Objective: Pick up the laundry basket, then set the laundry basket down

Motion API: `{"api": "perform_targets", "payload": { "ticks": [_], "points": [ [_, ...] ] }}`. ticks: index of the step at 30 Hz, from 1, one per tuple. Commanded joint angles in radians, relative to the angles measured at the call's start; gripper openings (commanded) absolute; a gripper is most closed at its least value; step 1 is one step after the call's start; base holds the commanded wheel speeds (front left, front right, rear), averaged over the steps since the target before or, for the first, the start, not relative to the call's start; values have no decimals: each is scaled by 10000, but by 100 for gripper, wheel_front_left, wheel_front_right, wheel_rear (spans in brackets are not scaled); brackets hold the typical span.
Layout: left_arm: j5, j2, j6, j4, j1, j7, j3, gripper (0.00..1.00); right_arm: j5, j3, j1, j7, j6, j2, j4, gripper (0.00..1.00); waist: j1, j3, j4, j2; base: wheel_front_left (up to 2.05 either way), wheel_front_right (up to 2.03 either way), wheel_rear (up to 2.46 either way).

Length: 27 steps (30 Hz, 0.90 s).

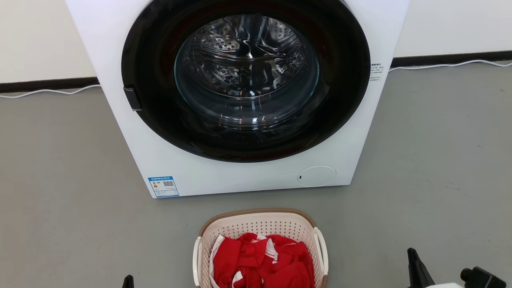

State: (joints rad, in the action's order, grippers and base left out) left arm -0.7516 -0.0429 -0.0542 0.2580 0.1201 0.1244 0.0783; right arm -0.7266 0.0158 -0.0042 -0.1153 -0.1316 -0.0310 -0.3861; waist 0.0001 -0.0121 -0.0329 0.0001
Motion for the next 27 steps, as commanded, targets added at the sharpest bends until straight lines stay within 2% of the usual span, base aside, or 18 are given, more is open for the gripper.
{"api": "perform_targets", "payload": {
  "ticks": [1, 27],
  "points": [
    [-241, -113, -82, -208, -468, -28, -217, 0, -264, 5, -495, 44, 4, -139, 306, 0, -1, 2, 4, -1, 0, 0, 0],
    [-3289, -163, -326, -184, -1107, -796, -737, 0, -3346, -429, -685, 820, 6, -182, 703, 0, -1, 55, 120, -1, 0, 0, 0]
  ]
}}
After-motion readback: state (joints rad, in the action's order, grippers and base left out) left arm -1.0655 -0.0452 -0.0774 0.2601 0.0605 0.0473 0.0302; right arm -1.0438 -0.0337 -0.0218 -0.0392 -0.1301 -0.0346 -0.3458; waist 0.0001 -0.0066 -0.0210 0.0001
